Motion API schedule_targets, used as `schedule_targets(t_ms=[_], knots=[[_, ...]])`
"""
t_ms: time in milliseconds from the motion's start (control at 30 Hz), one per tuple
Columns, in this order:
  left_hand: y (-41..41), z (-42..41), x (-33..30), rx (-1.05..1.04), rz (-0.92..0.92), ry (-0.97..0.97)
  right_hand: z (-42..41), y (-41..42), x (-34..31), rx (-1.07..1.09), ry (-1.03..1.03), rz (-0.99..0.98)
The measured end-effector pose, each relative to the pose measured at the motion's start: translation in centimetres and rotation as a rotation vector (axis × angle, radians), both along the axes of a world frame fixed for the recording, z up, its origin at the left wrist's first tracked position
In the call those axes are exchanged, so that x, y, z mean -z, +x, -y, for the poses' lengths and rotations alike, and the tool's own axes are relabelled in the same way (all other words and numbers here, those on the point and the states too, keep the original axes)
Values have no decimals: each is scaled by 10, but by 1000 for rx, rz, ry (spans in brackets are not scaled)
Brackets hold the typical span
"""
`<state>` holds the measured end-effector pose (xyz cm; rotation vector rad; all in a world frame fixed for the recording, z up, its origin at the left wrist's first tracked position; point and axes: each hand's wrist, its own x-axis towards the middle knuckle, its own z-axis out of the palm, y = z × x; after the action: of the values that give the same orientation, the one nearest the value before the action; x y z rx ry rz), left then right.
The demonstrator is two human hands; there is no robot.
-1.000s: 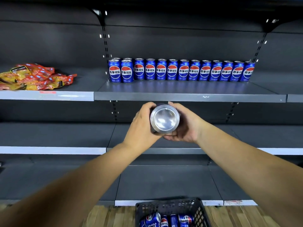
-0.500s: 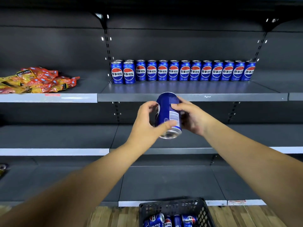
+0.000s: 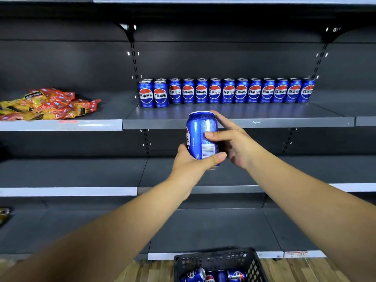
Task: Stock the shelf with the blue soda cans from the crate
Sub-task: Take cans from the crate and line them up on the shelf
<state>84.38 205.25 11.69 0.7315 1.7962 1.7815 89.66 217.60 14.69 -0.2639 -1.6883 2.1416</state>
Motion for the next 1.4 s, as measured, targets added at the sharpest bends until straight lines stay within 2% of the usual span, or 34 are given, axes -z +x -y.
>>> schedule_targets(t_ms=[200,400,500,600,700,867,967,1133,1267,1400], knots=[[-3,3,4,-32,-50,13,-2,12,-5,-127,34,4],[-9,11,7,195,-33,-14,-11,20,6,-239,-76,27],[-11,10,7,284,-2,-56,-8,20,7,-161,-62,35],[-8,9,8,272,20,-77,-3,19,6,-90,-43,27],[-2,7,9,184,30,-105,1,16,7,-5,7,40],[3,1,14,31,-69,-171,18,10,4,185,172,128],[-4,6,8,99,-72,-121,22,10,-4,162,217,146],[-9,17,-2,266,32,-16,26,12,-18,-25,66,88],[-9,21,0,271,56,-23,33,6,-14,57,112,89],[-4,23,2,167,-28,-41,42,0,-8,132,102,90]])
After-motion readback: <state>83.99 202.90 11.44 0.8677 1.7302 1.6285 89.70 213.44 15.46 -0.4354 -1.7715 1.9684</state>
